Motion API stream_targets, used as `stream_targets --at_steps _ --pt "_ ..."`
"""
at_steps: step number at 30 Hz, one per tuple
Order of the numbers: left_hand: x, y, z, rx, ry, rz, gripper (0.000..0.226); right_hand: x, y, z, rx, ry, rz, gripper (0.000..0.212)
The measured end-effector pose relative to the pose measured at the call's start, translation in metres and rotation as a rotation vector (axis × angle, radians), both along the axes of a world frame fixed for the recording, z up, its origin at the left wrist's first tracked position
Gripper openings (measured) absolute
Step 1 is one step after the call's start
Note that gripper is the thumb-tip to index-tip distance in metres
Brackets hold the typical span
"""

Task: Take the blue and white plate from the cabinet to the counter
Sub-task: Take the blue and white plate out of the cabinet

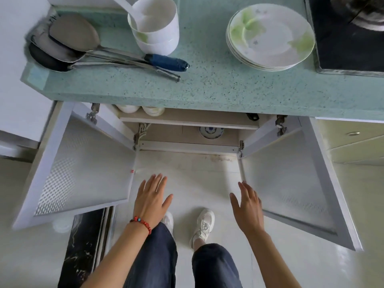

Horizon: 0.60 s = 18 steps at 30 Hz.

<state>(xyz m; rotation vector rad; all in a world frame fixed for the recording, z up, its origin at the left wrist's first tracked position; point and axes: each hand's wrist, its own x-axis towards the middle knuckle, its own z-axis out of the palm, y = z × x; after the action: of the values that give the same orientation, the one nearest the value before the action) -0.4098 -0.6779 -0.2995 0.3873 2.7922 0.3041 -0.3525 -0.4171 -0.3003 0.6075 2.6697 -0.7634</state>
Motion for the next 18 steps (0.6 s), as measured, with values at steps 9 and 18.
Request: stream_targets --at_steps 9,18 --pt "-0.067 0.02 -0.107 -0.028 -0.022 -0.135 0.053 -0.052 0.009 -0.112 0.041 0.004 0.004 0.046" --pt "-0.134 0.054 -0.246 0.055 0.023 -0.167 0.053 -0.123 0.026 -0.25 0.066 0.116 -0.066 0.045"
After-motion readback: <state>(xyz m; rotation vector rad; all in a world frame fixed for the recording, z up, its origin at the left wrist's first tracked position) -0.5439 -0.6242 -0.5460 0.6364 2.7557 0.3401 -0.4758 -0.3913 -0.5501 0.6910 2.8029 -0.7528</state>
